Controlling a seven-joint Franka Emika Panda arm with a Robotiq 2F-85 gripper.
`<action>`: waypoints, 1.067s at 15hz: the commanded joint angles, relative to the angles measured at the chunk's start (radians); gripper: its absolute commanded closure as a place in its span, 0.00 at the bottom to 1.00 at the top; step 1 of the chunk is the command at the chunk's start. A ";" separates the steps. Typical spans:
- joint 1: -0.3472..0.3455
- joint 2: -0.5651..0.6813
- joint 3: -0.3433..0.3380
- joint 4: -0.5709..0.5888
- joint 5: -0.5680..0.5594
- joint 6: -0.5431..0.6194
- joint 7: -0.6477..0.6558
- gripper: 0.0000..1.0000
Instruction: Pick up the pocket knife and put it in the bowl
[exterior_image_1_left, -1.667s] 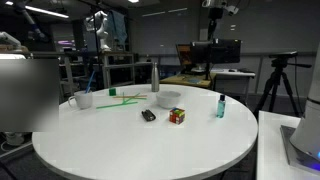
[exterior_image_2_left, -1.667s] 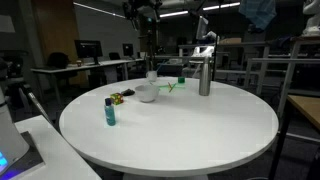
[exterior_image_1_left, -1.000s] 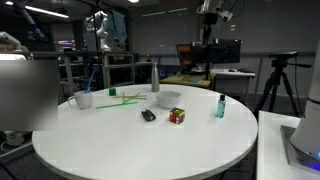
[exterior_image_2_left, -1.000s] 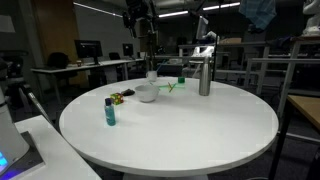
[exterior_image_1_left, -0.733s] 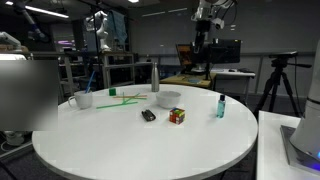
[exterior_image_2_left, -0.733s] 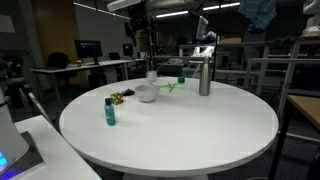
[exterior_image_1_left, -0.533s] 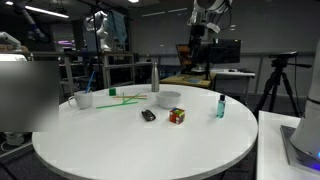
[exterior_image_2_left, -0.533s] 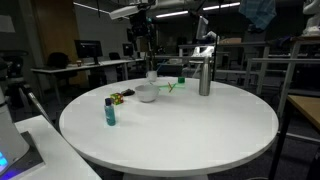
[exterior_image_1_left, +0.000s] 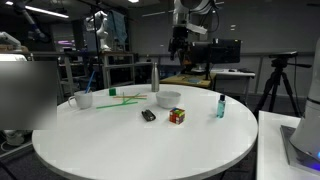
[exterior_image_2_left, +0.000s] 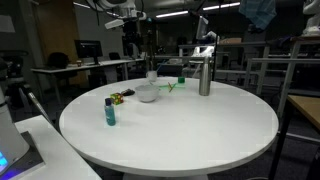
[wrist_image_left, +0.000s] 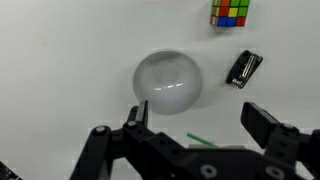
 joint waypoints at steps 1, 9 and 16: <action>0.037 0.036 0.049 0.054 0.021 -0.075 0.051 0.00; 0.052 0.019 0.070 0.017 0.013 -0.090 0.038 0.00; 0.059 0.043 0.078 0.003 0.024 0.005 0.071 0.00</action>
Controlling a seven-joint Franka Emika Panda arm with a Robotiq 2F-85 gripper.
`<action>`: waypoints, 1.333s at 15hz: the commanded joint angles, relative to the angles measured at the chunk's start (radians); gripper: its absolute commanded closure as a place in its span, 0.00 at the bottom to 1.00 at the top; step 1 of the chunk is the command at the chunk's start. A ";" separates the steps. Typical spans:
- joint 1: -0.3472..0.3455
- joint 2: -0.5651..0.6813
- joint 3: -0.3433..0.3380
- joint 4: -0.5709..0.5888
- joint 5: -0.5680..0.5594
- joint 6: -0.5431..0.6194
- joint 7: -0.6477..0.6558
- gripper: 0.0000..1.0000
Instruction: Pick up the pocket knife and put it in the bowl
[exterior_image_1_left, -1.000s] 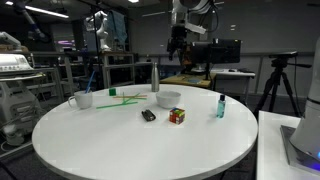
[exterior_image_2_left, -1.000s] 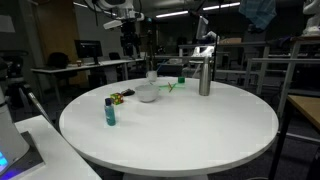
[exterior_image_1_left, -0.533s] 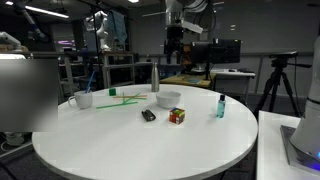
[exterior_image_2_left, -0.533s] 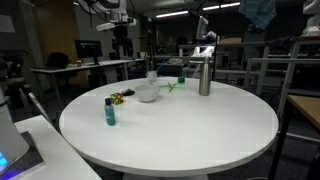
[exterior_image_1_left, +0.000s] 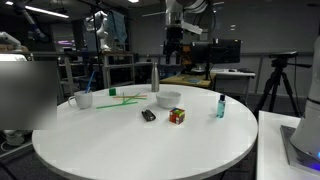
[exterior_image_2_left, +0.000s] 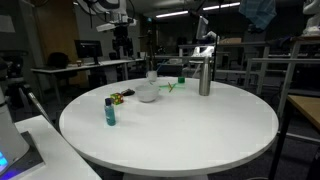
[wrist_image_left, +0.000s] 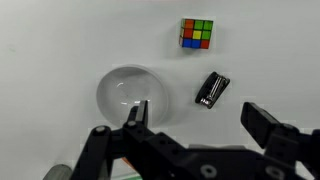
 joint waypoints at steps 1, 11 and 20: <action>0.009 0.034 0.011 -0.005 0.014 0.089 0.038 0.00; 0.055 0.235 0.044 0.037 0.033 0.232 0.201 0.00; 0.128 0.428 0.030 0.187 0.019 0.201 0.371 0.00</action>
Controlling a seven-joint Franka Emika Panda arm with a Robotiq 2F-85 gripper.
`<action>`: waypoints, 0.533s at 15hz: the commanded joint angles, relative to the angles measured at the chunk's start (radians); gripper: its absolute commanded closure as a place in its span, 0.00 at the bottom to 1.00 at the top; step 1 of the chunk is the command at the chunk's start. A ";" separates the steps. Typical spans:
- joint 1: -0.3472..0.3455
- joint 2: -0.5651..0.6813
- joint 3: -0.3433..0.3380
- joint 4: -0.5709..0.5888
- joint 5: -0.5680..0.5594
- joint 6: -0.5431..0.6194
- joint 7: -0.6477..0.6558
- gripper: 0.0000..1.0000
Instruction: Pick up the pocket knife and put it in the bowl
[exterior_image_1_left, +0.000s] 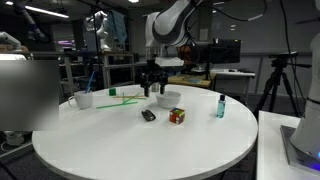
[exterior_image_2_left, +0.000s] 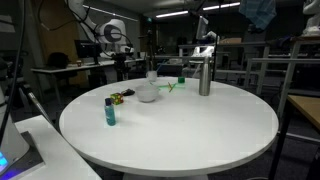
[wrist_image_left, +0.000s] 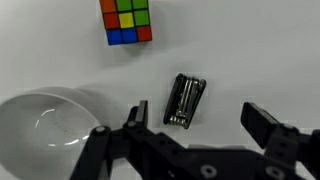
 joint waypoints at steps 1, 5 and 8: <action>0.038 0.088 -0.020 0.109 -0.001 -0.041 0.087 0.00; 0.062 0.157 -0.046 0.184 -0.011 -0.036 0.141 0.00; 0.070 0.185 -0.064 0.214 -0.006 -0.038 0.159 0.00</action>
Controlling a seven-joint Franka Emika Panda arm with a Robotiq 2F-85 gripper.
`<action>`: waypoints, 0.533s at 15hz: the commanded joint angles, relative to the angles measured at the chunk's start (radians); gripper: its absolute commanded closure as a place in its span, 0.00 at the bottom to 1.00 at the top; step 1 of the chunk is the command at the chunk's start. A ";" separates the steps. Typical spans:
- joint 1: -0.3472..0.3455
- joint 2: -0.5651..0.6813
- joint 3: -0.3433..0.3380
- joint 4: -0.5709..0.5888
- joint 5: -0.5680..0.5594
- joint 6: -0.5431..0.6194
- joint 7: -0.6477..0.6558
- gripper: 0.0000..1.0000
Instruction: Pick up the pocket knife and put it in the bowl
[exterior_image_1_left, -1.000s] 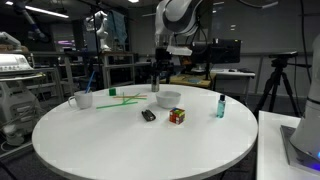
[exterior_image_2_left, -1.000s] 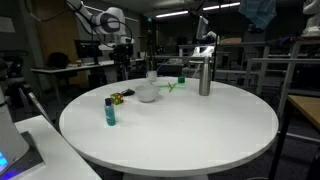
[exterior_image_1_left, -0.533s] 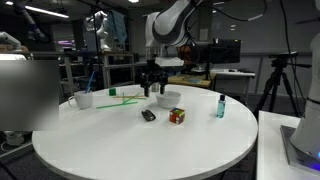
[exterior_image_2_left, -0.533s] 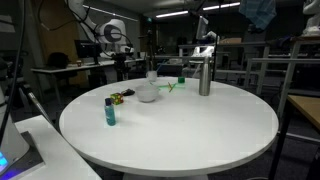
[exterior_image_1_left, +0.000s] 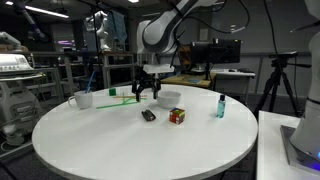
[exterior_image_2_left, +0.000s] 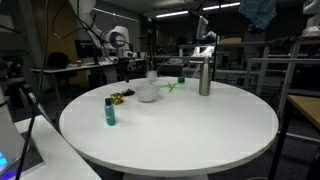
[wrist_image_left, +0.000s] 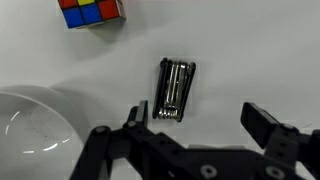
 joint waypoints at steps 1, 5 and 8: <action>0.024 0.045 -0.036 0.071 0.000 -0.034 0.049 0.00; 0.023 0.068 -0.044 0.079 0.012 -0.030 0.060 0.00; 0.022 0.087 -0.039 0.082 0.023 -0.036 0.052 0.00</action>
